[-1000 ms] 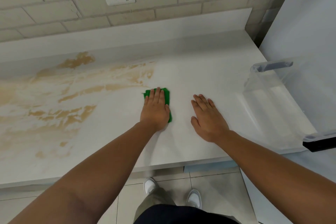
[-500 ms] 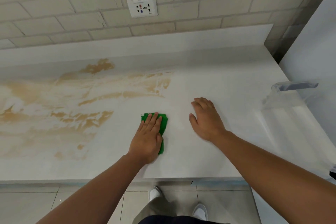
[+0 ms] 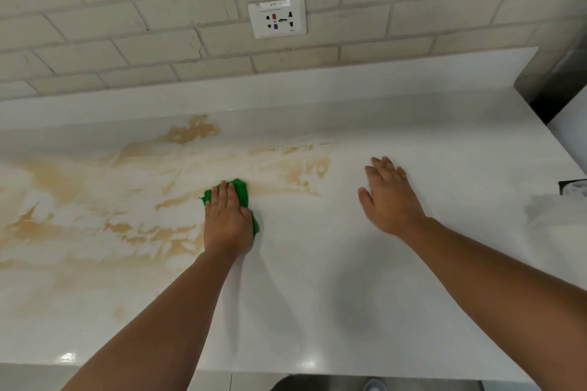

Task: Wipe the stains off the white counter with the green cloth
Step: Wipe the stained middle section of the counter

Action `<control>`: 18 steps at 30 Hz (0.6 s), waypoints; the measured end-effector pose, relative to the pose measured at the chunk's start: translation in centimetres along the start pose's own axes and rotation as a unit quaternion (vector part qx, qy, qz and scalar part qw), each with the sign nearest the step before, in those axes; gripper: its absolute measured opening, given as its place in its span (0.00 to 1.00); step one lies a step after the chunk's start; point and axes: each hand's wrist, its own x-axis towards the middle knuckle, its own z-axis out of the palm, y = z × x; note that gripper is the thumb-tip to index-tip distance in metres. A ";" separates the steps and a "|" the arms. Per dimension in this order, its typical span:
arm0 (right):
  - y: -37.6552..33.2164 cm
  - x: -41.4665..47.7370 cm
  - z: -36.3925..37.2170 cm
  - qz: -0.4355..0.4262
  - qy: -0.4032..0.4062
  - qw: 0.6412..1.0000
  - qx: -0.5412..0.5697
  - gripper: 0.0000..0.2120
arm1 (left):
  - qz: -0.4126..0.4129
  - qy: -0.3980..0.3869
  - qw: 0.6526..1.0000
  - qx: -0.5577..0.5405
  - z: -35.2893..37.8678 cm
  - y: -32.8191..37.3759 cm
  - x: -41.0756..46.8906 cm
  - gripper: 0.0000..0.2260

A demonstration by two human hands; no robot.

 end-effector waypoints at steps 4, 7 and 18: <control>0.3 1.0 0.8 0.013 -0.010 1.000 -0.025 0.34 | 0.008 -0.008 1.000 0.013 -0.1 0.7 2.9 0.27; 0.4 0.9 1.3 0.003 0.006 0.999 -0.040 0.36 | 0.043 -0.014 0.999 0.021 -0.1 1.5 4.6 0.27; 0.7 1.0 1.5 -0.007 -0.006 0.998 -0.057 0.37 | 0.223 -0.047 0.974 0.010 0.9 8.8 6.4 0.27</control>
